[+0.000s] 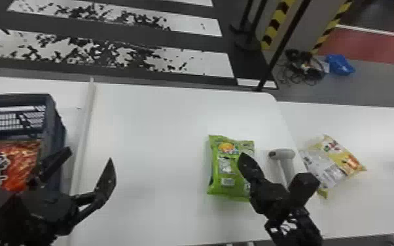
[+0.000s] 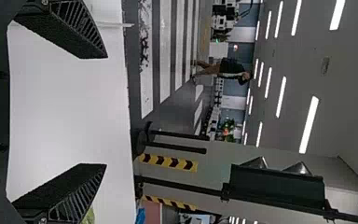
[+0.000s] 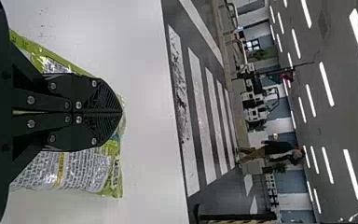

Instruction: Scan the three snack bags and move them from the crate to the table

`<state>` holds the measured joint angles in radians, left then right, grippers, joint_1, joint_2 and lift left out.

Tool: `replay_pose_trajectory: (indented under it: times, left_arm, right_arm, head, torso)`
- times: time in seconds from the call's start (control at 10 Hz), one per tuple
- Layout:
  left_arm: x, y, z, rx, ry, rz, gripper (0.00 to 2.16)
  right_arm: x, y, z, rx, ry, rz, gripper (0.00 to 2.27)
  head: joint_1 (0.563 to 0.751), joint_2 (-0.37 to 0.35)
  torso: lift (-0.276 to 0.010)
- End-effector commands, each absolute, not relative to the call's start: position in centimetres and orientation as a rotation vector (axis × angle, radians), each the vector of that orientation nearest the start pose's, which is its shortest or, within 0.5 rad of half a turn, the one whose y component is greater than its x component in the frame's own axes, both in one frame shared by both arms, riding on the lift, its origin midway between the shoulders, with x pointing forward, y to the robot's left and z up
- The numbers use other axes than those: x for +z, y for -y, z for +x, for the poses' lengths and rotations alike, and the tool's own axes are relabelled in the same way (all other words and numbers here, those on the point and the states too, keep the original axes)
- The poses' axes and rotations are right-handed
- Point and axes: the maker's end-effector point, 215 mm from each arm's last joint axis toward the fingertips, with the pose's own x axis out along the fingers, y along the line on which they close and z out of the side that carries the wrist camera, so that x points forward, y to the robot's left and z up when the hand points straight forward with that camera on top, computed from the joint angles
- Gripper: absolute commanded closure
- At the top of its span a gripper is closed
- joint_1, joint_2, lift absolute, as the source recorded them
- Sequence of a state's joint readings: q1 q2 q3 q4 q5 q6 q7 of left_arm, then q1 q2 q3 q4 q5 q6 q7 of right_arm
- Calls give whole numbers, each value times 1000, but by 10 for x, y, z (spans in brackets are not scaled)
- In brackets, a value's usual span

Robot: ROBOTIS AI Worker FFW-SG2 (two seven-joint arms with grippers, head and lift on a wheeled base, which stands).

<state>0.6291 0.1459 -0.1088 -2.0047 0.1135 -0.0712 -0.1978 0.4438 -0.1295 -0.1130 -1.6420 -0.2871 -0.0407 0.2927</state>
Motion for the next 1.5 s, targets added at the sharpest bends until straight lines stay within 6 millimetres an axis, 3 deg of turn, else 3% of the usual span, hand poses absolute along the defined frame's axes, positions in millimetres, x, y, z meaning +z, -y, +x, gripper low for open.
replay_pose_trajectory:
  times: [0.0, 0.2, 0.5, 0.8, 1.2, 1.3, 1.4]
  left_arm:
    - [-397, -144, 380, -349, -142, -59, 36]
    - [-398, -148, 380, -342, -144, -55, 36]
    - [-400, -152, 382, -336, -145, -52, 36]
    - [-402, -151, 383, -334, -148, -57, 36]
    - [-393, -147, 384, -343, -128, -68, 36]
    - [-385, -144, 383, -347, -116, -74, 36]
    - [-370, -143, 379, -346, -94, -81, 36]
  right_arm:
    - [-508, 262, 428, 181, -285, 147, 2243]
    - [-525, 258, 431, 190, -309, 124, 2243]
    - [-548, 236, 417, 255, -336, 117, 2243]
    - [-548, 222, 393, 288, -325, 123, 2243]
    - [-522, 218, 372, 288, -269, 150, 2243]
    - [-497, 226, 370, 268, -225, 180, 2240]
    - [-460, 242, 367, 245, -167, 185, 1936]
  head:
    - [695, -192]
    - [695, -161]
    - [695, -138]
    - [695, -113]
    - [695, -102]
    - [695, -103]
    - [695, -112]
  torso:
    - [-62]
    - [-62]
    - [-62]
    - [-62]
    - [-62]
    - [-62]
    - [-62]
